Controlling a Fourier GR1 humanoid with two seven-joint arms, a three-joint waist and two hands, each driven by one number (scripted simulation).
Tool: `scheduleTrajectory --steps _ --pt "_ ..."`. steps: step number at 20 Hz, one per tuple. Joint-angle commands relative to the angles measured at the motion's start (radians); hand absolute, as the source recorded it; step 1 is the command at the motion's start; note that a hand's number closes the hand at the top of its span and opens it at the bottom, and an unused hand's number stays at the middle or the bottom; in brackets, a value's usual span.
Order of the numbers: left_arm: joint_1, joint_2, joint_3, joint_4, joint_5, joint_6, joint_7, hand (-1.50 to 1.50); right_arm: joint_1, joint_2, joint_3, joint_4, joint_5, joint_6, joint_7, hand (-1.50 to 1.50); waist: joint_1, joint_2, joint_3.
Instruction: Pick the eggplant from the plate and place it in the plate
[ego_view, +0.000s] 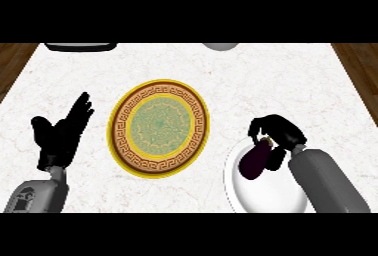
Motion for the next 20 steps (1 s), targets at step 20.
scheduleTrajectory --steps 20 --pt "-0.074 -0.031 -0.067 0.032 -0.021 -0.036 0.012 0.00 -0.373 0.276 0.513 -0.343 0.203 -0.674 1.226 1.50 0.117 0.003 0.006"
